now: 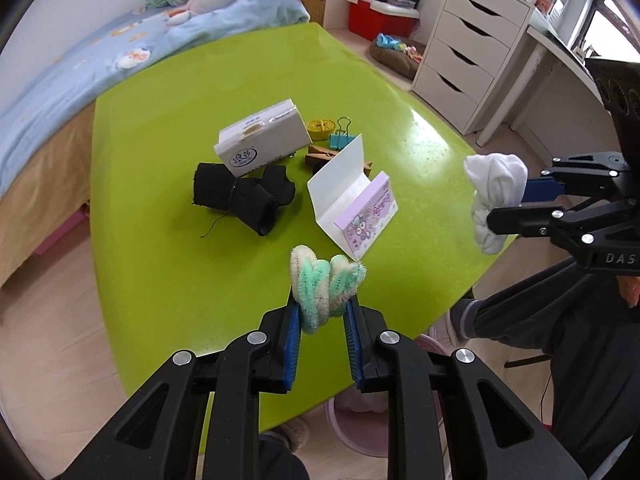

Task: Collect trash
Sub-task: 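Grasp the green-white pipe cleaner with the left gripper while the right gripper holds the tissue, then carry both items over the pink wastebasket and open both grippers to drop them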

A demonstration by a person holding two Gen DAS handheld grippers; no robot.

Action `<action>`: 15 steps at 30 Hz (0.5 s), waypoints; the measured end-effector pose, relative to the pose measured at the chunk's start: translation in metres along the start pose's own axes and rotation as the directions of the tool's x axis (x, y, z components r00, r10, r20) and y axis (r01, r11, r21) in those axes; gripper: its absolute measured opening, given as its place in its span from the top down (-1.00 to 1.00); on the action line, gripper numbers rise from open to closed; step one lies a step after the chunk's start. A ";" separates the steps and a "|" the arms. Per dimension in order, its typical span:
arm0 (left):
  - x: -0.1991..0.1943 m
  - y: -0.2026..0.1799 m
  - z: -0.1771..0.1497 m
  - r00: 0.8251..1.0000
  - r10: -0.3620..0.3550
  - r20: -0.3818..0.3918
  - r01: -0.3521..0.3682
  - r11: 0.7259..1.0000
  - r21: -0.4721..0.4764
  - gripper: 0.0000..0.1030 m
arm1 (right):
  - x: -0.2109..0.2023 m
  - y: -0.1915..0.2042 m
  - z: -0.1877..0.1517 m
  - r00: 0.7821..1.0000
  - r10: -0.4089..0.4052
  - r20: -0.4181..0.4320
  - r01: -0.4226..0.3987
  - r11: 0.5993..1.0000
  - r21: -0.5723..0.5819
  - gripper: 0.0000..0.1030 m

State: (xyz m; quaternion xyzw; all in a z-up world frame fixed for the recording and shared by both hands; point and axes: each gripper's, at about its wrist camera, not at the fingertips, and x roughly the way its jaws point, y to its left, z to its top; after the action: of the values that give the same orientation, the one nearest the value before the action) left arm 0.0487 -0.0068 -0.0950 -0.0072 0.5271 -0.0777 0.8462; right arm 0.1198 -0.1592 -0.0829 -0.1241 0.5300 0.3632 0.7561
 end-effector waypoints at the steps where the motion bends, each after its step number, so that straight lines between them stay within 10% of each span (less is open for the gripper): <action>1: -0.004 -0.002 -0.002 1.000 0.002 0.005 -0.002 1.000 -0.006 0.62 | -0.003 0.002 -0.002 1.000 -0.001 0.005 0.001 1.000 -0.001 0.37; 15: -0.055 -0.031 -0.041 0.996 0.002 0.092 0.005 0.997 -0.074 0.62 | -0.040 0.044 -0.046 0.998 0.014 0.054 -0.013 1.000 -0.029 0.37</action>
State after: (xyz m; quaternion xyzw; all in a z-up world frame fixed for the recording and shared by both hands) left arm -0.0156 -0.0267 -0.0608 -0.0426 0.4899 -0.0584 0.8688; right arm 0.0502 -0.1712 -0.0569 -0.1214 0.5050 0.3790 0.7659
